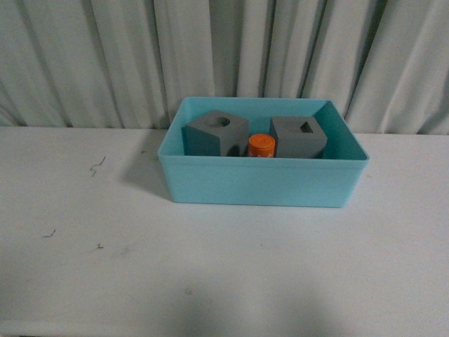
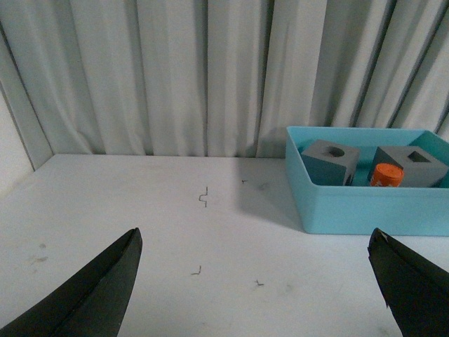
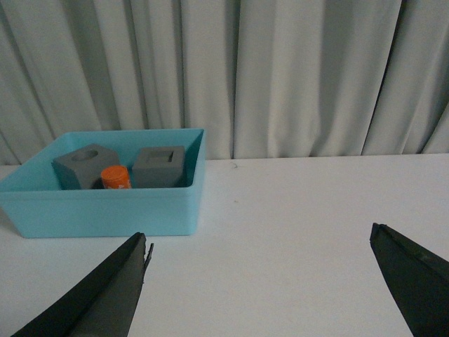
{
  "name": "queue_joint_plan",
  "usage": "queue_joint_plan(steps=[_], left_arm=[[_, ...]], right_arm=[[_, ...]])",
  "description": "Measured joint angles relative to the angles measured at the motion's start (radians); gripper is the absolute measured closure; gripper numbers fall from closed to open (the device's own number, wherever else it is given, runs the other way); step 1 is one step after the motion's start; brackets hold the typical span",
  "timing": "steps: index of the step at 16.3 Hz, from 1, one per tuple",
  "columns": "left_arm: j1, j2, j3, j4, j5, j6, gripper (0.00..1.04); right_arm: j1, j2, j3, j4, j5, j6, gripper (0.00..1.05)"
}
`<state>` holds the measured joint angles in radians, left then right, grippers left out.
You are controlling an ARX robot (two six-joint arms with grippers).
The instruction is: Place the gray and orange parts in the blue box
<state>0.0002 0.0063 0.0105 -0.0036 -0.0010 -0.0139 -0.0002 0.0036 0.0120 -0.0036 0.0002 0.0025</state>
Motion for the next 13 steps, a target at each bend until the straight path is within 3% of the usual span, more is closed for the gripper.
queue_joint_plan(steps=[13], left_arm=[[0.000,0.000,0.000,0.000,0.000,0.000,0.07]], right_arm=[[0.000,0.000,0.000,0.000,0.000,0.000,0.06]])
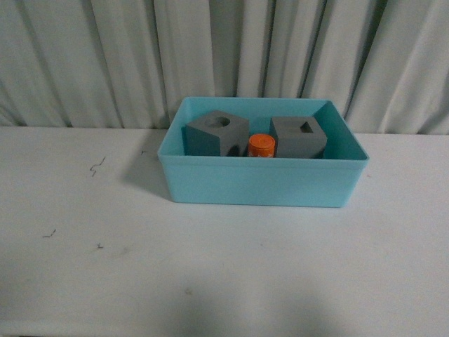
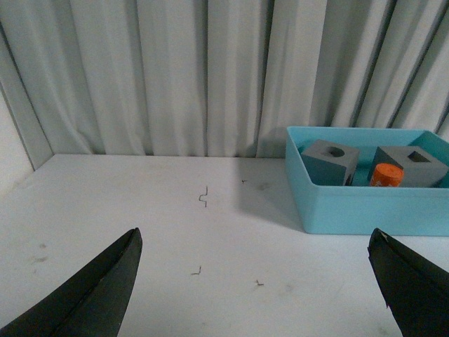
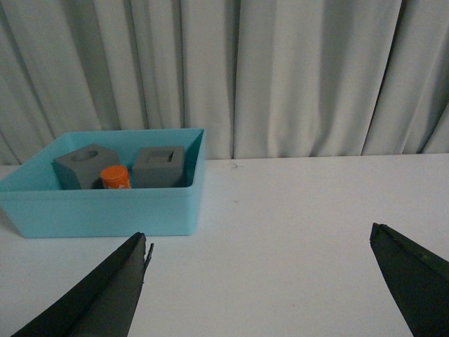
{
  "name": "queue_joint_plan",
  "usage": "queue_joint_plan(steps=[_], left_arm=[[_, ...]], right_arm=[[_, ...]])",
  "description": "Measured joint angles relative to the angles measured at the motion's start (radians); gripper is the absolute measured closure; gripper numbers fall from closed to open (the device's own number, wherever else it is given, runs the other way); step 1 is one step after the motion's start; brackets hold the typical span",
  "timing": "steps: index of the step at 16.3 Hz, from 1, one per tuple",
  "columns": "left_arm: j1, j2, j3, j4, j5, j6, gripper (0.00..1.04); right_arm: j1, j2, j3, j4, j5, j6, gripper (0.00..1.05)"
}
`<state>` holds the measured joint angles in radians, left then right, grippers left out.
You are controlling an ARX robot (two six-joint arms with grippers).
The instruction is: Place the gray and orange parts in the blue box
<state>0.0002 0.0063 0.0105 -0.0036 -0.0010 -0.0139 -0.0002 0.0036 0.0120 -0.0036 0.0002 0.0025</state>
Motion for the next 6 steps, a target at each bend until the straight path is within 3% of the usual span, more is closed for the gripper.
queue_joint_plan(steps=[6], left_arm=[[0.000,0.000,0.000,0.000,0.000,0.000,0.07]], right_arm=[[0.000,0.000,0.000,0.000,0.000,0.000,0.06]])
